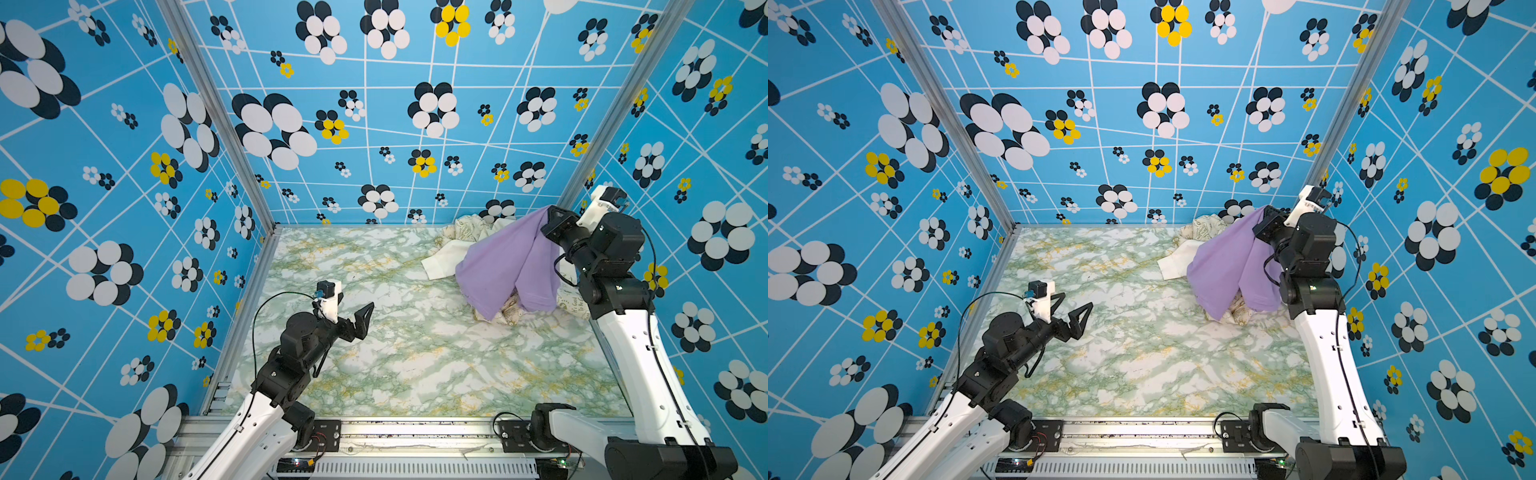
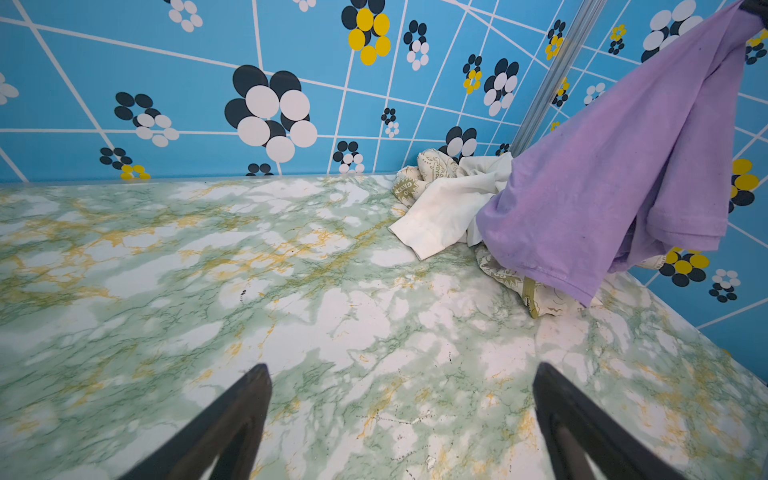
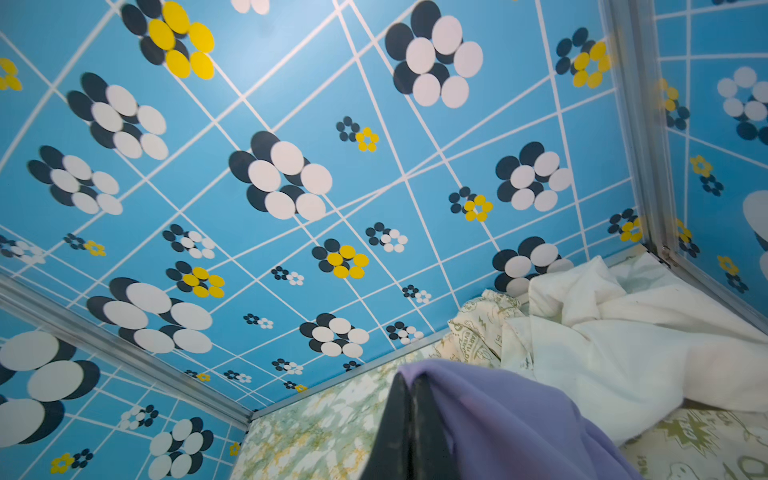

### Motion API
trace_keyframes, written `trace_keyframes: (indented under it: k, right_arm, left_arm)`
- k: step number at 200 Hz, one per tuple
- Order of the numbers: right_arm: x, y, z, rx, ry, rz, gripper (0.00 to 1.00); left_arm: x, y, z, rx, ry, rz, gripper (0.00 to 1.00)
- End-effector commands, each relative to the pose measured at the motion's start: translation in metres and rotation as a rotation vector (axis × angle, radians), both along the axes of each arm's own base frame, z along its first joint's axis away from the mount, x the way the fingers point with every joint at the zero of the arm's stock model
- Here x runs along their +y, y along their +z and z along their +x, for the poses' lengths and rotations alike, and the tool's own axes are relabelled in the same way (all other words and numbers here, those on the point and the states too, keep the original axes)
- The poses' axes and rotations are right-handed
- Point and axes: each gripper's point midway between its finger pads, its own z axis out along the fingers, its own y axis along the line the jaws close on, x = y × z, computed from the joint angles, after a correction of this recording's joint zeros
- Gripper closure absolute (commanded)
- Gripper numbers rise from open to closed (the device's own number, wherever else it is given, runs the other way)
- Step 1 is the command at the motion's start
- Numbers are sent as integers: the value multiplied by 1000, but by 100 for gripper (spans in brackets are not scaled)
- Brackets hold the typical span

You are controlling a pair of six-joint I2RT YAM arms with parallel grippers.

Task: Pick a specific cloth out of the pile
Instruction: 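Lift the lavender cloth high off the pile with the right gripper, then swing the lavender cloth toward the left gripper and drop it on the table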

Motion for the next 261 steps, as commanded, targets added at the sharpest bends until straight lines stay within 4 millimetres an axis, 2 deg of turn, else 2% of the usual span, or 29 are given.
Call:
trace_keyframes:
  k: [1, 36, 38, 42, 69, 77, 79, 83, 112, 133, 159, 184, 191, 193, 201, 219, 239, 261]
  right_arm:
    - [21, 49, 0, -149, 106, 31, 100]
    - [71, 60, 7, -168, 269, -16, 100]
    - [83, 61, 5, -169, 299, -19, 100]
    - [93, 61, 4, -168, 327, -29, 100]
    - [143, 57, 5, -148, 477, -79, 100]
    - [158, 47, 7, -122, 520, -91, 100]
    - [161, 57, 4, -144, 529, -94, 100]
    - [168, 59, 2, -147, 548, -101, 100]
    - [225, 42, -4, -99, 726, -145, 100]
    - [249, 14, -2, -15, 796, -191, 100]
    - [260, -39, -1, 114, 825, -287, 100]
    - [256, -101, -9, 261, 856, -399, 100]
    - [255, -112, -14, 284, 871, -432, 88]
    - [253, -126, -16, 317, 880, -445, 83]
    - [249, -147, -23, 367, 895, -496, 64]
    - [232, -173, -34, 451, 889, -598, 46]
    - [217, -180, -43, 466, 865, -675, 28]
    - [207, -168, -46, 404, 813, -702, 13]
  left_arm:
    - [1, 4, -1, -21, 8, -19, 1]
    - [1, 5, 0, -24, 9, -26, 1]
    - [0, 5, -1, -23, 8, -27, 1]
    - [1, 5, 0, -24, 9, -27, 1]
    - [1, 7, -1, -25, 12, -35, 1]
    - [1, 8, -1, -27, 10, -37, 1]
    - [1, 8, -1, -27, 11, -37, 1]
    - [1, 9, -1, -27, 12, -39, 1]
    - [1, 12, 0, -31, 16, -50, 1]
    - [2, 13, 0, -31, 19, -53, 1]
    - [3, 14, -1, -30, 23, -50, 1]
    - [4, 15, -1, -32, 24, -48, 1]
    - [3, 15, -1, -31, 22, -48, 1]
    - [3, 15, -1, -31, 22, -48, 1]
    - [2, 15, -1, -29, 17, -47, 1]
    - [-3, 15, 1, -19, -6, -35, 1]
    - [-12, 12, 3, 11, -44, -13, 1]
    - [-25, 8, 7, 44, -93, 17, 1]
